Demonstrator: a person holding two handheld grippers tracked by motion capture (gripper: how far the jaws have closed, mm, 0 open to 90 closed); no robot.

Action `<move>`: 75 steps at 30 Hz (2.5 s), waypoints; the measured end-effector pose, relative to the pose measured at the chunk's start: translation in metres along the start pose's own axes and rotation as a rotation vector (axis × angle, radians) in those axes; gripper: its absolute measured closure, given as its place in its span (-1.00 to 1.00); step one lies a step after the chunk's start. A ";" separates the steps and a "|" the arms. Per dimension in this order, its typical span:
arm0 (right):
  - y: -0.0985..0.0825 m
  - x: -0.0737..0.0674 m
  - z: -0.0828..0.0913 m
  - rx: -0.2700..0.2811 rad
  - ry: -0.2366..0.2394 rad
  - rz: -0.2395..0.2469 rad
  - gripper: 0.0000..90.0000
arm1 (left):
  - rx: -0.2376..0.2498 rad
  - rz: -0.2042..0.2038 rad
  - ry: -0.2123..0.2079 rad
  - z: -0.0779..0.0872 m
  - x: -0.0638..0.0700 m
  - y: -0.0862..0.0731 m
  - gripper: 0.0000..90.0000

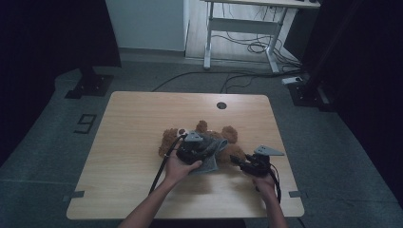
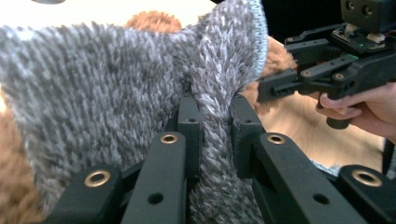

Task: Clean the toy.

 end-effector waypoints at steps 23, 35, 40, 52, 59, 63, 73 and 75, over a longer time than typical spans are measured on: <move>-0.001 0.001 -0.002 0.003 0.013 -0.011 0.35 | 0.044 0.033 0.029 0.030 -0.009 -0.019 0.73; -0.002 0.001 -0.001 0.006 0.013 -0.014 0.35 | -0.024 -0.067 -0.054 -0.018 0.040 0.013 0.73; -0.002 0.000 -0.001 0.004 0.008 -0.007 0.36 | -0.058 -0.027 -0.041 -0.030 0.030 0.004 0.73; -0.003 0.001 0.000 0.000 0.018 -0.004 0.36 | -0.017 0.039 -0.025 0.006 0.001 -0.012 0.74; -0.003 0.002 -0.001 0.001 0.020 -0.006 0.35 | -0.001 0.061 0.021 0.028 -0.015 -0.019 0.74; -0.004 0.003 -0.001 0.003 0.023 -0.009 0.35 | 0.004 0.081 0.041 0.038 -0.024 -0.026 0.74; -0.004 0.003 -0.001 0.003 0.025 -0.011 0.35 | 0.044 0.144 0.057 0.064 -0.046 -0.044 0.74; -0.004 0.003 -0.001 0.004 0.025 -0.017 0.35 | 0.049 0.145 0.066 0.068 -0.046 -0.044 0.74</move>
Point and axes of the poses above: each handheld gripper's, and its own axes: z roughly backward along the jaws, y roughly out of its top, x roughly to its right, the point moved 2 cm from there along -z, roughly forward along the jaws, and after that the axes turned 6 degrees about -x, right-handed, at the moved point
